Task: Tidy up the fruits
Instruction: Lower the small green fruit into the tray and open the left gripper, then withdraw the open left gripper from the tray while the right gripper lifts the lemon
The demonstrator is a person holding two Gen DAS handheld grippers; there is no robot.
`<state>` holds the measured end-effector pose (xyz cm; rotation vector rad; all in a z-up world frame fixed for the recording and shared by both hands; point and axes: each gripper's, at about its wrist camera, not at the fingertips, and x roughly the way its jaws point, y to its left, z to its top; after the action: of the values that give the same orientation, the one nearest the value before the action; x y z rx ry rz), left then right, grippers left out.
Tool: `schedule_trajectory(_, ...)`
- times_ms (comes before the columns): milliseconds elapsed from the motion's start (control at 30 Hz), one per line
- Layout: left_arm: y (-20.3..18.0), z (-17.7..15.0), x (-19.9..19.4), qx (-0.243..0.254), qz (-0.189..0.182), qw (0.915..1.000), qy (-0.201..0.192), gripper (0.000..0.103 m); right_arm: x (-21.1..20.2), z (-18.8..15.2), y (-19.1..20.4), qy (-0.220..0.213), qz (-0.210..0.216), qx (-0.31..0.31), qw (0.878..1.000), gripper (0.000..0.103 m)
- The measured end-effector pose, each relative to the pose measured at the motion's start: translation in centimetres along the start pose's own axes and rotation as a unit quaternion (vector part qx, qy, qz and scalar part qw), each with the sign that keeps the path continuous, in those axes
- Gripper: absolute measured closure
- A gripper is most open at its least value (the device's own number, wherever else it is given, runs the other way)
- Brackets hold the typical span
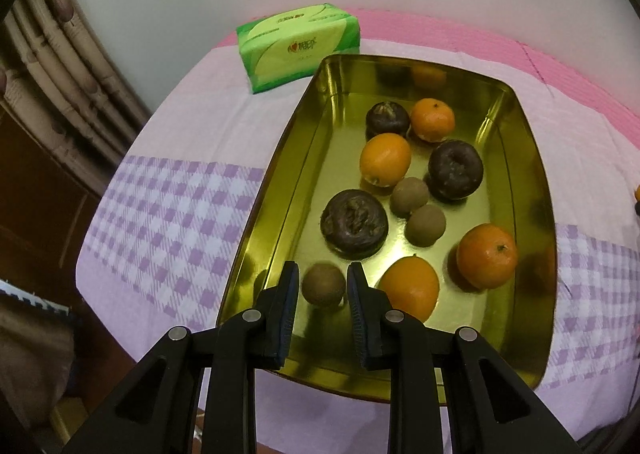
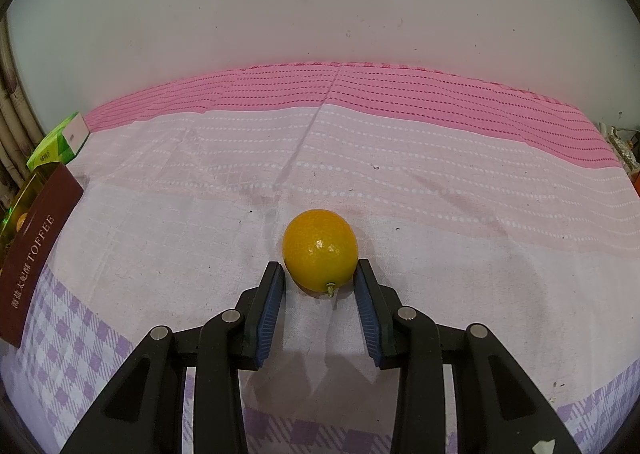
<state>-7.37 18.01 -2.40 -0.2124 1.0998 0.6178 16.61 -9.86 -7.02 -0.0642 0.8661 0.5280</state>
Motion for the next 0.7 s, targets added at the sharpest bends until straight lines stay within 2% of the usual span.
schedule_trajectory(433, -0.7, -0.2, -1.5, 0.004, 0.003, 0.9999, -0.015, 0.076, -0.1, 0.0, 0.0, 0.000, -0.003, -0.002, 1.000, 0.069)
schedule_trajectory(533, -0.9, -0.6, -2.3, 0.003, 0.005, 0.9998, -0.019, 0.066, -0.1, 0.0, 0.2, 0.001, -0.007, -0.005, 1.000, 0.069)
schedule_trajectory(600, -1.1, -0.9, -2.9, 0.002, 0.005, 0.9997, -0.022, 0.054, -0.1, 0.1, 0.3, 0.001, -0.007, -0.005, 1.000, 0.069)
schedule_trajectory(700, -1.3, -1.5, -3.9, 0.003, 0.008, 0.9995, -0.031, 0.046, 0.0, 0.1, 0.6, 0.002, -0.011, -0.010, 1.000, 0.069)
